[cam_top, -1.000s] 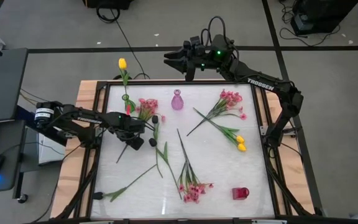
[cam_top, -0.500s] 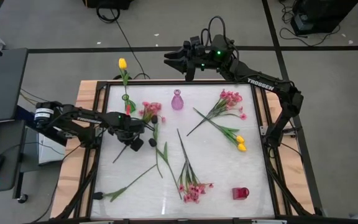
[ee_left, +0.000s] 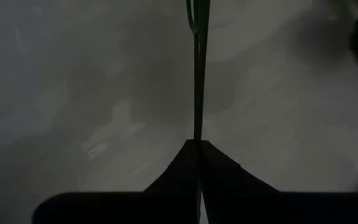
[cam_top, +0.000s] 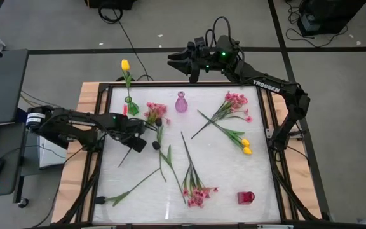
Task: Sort flowers into vase by color
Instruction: Put the top left pink flowers into the purple vase
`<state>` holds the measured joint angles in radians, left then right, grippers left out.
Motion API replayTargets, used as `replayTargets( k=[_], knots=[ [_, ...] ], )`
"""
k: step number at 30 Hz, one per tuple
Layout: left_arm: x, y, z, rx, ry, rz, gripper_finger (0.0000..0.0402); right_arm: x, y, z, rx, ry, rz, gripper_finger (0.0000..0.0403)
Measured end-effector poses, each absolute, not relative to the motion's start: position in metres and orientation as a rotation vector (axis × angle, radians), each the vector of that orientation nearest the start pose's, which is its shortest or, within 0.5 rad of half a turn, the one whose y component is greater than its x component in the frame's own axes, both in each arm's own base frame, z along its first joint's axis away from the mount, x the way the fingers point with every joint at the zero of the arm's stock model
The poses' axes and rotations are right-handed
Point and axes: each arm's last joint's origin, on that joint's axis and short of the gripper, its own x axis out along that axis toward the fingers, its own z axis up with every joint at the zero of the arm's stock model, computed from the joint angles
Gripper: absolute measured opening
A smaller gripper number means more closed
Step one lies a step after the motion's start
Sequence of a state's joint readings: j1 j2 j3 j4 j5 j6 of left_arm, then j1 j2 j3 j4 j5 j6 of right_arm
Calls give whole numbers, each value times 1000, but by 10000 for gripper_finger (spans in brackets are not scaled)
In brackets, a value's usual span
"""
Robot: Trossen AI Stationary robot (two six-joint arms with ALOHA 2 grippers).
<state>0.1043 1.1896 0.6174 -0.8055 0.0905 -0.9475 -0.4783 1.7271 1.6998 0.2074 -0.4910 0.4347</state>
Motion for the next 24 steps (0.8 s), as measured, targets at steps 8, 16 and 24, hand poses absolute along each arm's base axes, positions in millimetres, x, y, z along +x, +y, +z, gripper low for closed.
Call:
replayTargets(
  k=[8,16,24],
  knots=[
    [175,16,187,-935,1139,619,11,361,-172,434,350,-154,47,196],
    [175,17,202,-917,989,548,11,361,-172,434,350,-154,47,196],
    [184,18,218,-874,795,438,11,361,-172,434,350,-153,47,196]
  ],
)
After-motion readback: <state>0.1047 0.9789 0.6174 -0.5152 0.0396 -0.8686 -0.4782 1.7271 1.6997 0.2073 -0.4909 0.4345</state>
